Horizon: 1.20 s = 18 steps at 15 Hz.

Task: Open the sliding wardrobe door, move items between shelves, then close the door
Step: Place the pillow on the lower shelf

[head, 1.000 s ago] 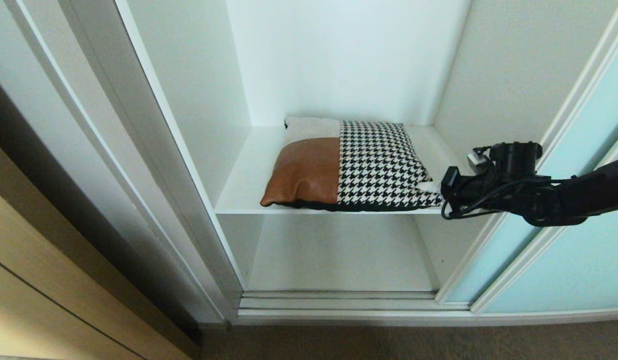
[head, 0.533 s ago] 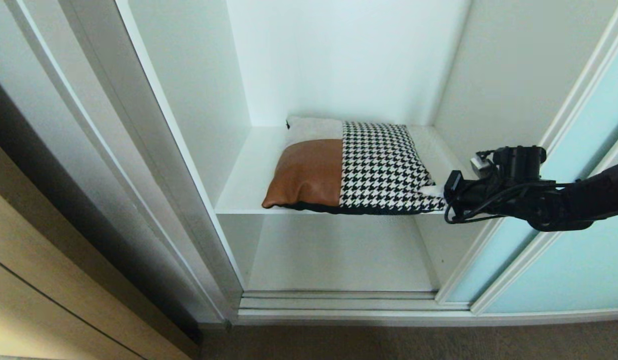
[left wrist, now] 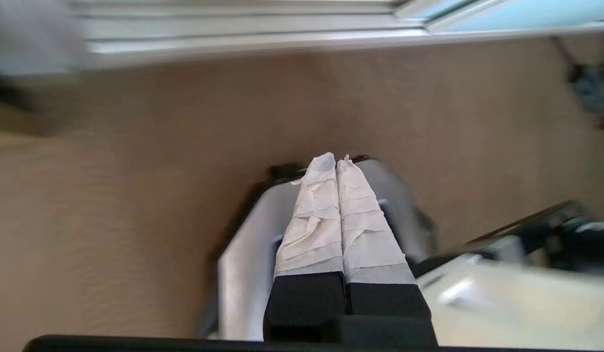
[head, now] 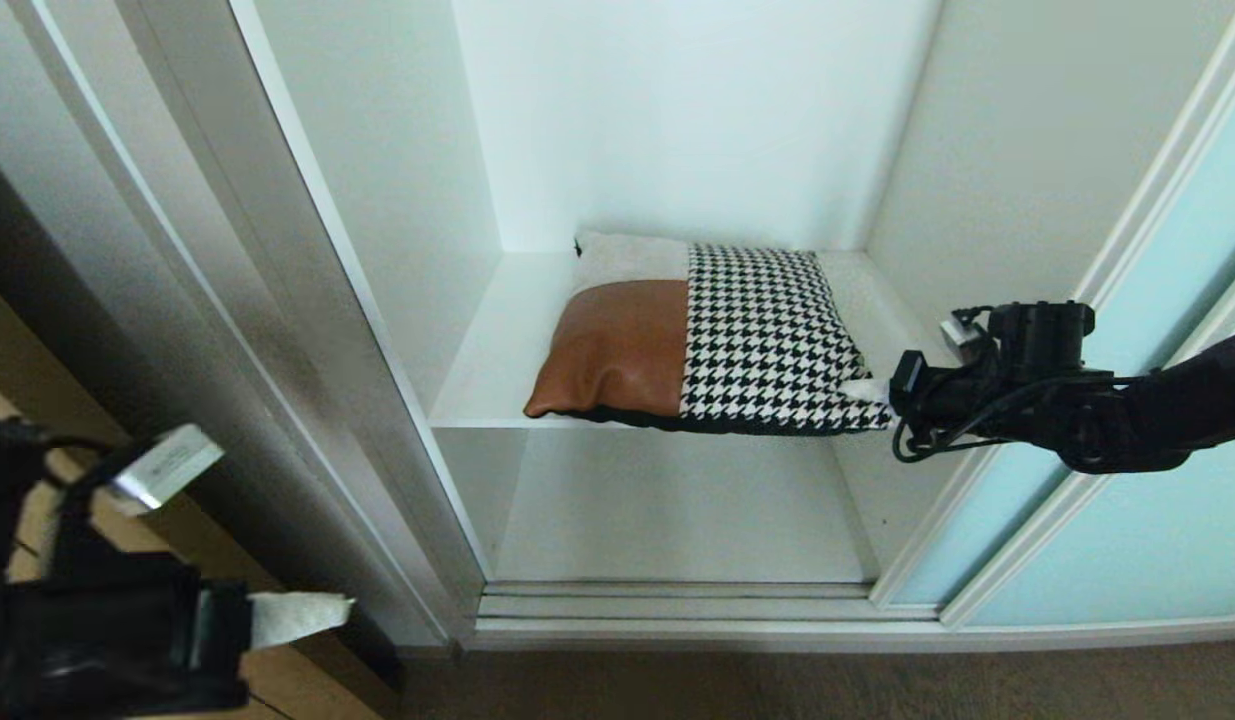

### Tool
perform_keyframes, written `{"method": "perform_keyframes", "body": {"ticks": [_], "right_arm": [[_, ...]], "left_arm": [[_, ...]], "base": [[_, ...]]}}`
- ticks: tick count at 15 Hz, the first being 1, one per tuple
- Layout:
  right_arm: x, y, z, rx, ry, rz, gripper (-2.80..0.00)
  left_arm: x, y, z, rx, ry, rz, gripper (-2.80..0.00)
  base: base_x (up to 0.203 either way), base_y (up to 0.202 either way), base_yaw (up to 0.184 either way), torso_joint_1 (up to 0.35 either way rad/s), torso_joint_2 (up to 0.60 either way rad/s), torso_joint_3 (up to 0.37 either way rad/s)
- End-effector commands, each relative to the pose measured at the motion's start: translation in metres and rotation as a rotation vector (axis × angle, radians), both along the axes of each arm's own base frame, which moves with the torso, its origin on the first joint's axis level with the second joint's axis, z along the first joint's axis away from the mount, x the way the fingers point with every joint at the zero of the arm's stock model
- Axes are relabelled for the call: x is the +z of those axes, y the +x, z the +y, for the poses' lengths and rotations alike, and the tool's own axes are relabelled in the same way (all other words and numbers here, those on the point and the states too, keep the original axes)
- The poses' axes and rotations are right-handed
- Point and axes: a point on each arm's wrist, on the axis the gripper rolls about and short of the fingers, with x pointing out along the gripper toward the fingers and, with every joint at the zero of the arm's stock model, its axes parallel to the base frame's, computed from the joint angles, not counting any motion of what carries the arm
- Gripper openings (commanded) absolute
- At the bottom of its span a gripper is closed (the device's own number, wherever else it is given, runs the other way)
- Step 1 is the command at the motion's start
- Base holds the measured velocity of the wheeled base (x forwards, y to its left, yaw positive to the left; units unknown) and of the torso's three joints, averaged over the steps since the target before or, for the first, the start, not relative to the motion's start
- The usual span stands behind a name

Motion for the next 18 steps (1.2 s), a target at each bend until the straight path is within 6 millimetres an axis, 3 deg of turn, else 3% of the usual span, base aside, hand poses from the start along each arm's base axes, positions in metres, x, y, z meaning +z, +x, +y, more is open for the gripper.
{"method": "perform_keyframes", "body": {"ticks": [1, 2, 3, 4, 7, 11, 14, 18], "right_arm": [[-0.002, -0.001, -0.001, 0.0, 0.005, 0.005, -2.8], [0.001, -0.001, 0.0, 0.001, 0.004, -0.001, -2.8], [0.005, -0.002, -0.001, -0.001, 0.004, -0.01, -2.8], [0.008, -0.003, 0.0, 0.0, 0.004, -0.014, -2.8], [0.012, -0.005, -0.001, -0.002, 0.007, -0.02, -2.8], [0.015, -0.007, -0.002, -0.006, 0.011, -0.019, -2.8], [0.015, -0.011, -0.013, -0.011, 0.022, -0.013, -2.8], [0.001, -0.013, -0.014, -0.007, 0.028, 0.029, -2.8]], "left_arm": [[-0.036, 0.065, -0.022, -0.025, -0.03, 0.157, -2.8], [-0.04, 0.081, -0.032, -0.027, -0.04, 0.157, -2.8], [-0.044, 0.094, -0.041, -0.03, -0.044, 0.154, -2.02], [-0.047, 0.105, -0.047, -0.026, -0.044, 0.147, 0.0], [-0.044, 0.13, -0.067, 0.014, -0.111, 0.05, 0.0], [-0.056, 0.165, -0.077, 0.081, -0.133, -0.043, 0.0], [-0.051, 0.183, -0.081, 0.116, -0.203, -0.134, 0.0], [-0.042, 0.2, -0.086, 0.13, -0.275, -0.167, 0.0]], "base": [[0.0, 0.0, 0.0, 0.0, 0.0, 0.0], [0.0, 0.0, 0.0, 0.0, 0.0, 0.0], [0.0, 0.0, 0.0, 0.0, 0.0, 0.0], [0.0, 0.0, 0.0, 0.0, 0.0, 0.0], [0.0, 0.0, 0.0, 0.0, 0.0, 0.0], [0.0, 0.0, 0.0, 0.0, 0.0, 0.0], [0.0, 0.0, 0.0, 0.0, 0.0, 0.0], [0.0, 0.0, 0.0, 0.0, 0.0, 0.0]]}}
